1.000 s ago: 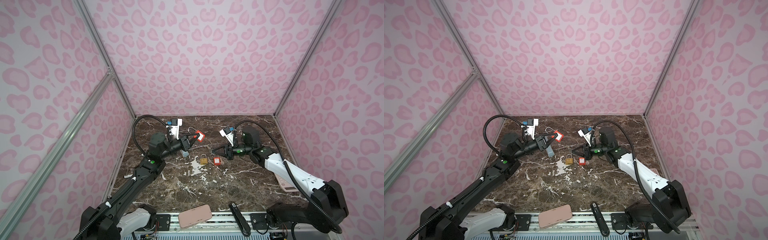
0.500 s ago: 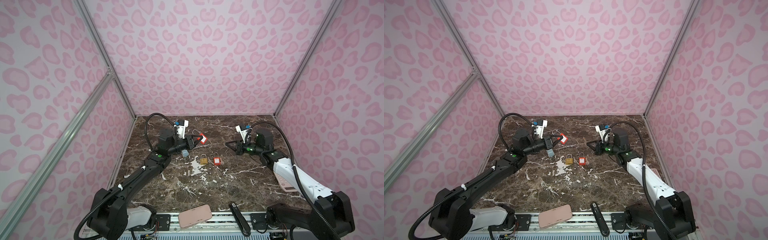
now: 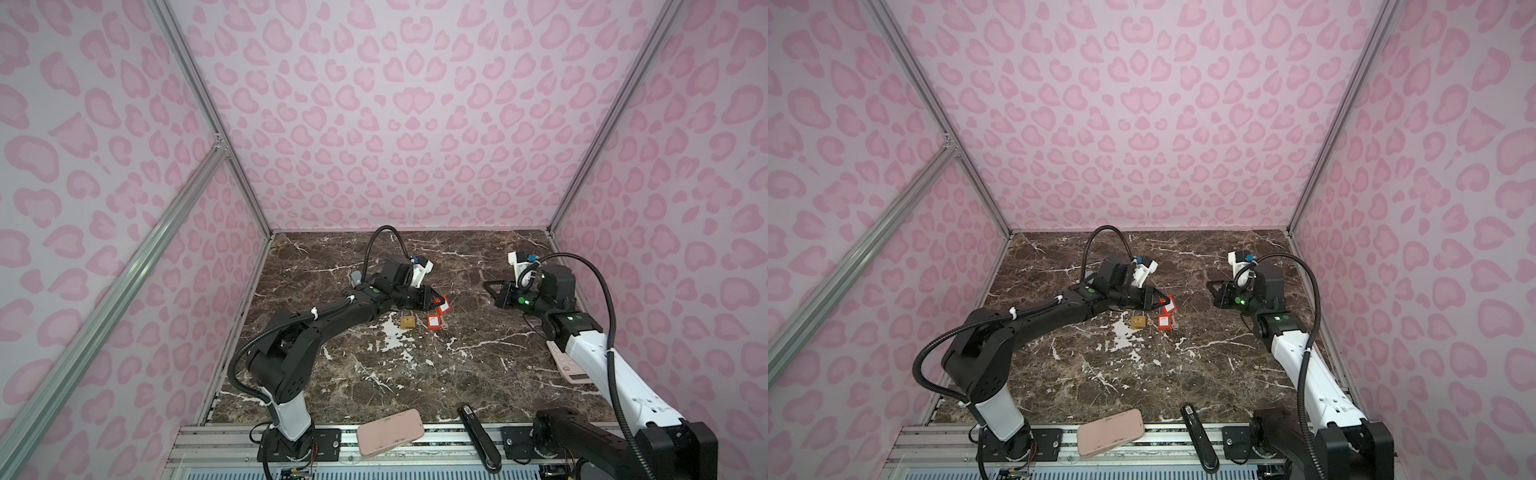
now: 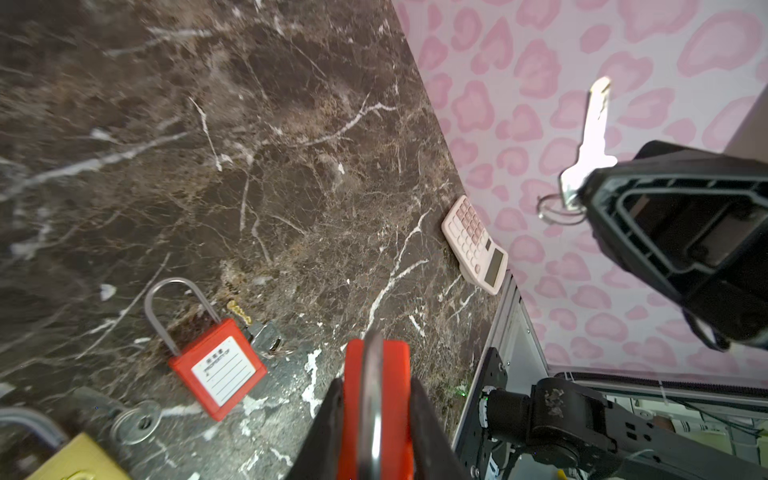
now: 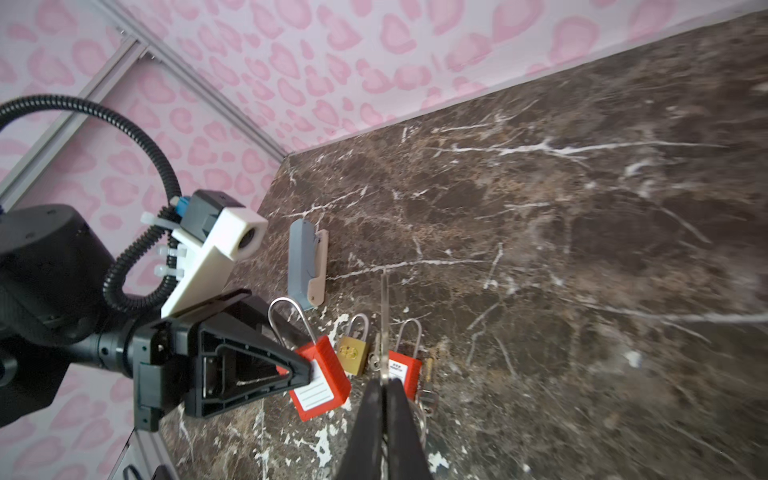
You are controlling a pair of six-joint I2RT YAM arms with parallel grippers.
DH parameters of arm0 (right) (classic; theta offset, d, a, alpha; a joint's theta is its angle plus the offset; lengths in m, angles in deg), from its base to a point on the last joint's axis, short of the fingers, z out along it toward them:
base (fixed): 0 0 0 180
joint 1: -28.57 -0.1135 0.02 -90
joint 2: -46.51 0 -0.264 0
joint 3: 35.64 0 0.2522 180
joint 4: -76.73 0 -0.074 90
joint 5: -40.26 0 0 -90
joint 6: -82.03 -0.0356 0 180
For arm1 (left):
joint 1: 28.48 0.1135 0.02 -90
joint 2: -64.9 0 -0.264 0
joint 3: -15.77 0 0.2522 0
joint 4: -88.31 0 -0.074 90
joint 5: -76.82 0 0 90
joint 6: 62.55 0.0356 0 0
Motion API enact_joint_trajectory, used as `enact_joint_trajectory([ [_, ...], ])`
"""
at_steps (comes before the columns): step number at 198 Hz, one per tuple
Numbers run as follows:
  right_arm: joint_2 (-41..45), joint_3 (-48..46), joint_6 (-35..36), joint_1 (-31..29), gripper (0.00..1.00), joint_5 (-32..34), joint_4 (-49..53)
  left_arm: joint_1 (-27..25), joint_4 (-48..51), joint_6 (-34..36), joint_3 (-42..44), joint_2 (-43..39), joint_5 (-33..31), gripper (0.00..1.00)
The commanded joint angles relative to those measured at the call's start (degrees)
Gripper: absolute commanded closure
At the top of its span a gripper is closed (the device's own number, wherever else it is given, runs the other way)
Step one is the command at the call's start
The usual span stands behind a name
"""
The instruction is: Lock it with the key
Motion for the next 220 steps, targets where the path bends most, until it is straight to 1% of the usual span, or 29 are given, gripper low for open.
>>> enact_joint_trajectory([
  [1,2.67,-1.71,-1.87,2.18,1.00,1.64,-0.85,-0.99,1.45,0.97,-3.64,4.66,1.66,0.97],
  [24,4.68,-2.54,-1.52,2.90,1.00,2.08,0.20,-2.16,4.28,1.33,-9.17,10.16,2.01,0.97],
  [50,5.62,-3.69,-1.41,3.21,1.00,2.19,0.57,-3.02,5.48,0.98,-12.66,15.09,3.99,0.97],
  [76,6.19,-4.00,-1.35,3.30,1.00,2.19,0.67,-3.82,8.32,1.59,-15.43,17.90,2.84,0.97],
  [149,6.52,-3.56,-0.67,3.33,1.00,1.84,1.63,-4.87,10.43,0.56,-20.02,23.17,2.09,0.97],
  [220,6.74,-3.74,-0.57,3.34,1.00,1.57,1.82,-4.85,10.98,0.40,-20.48,24.25,1.91,0.97],
])
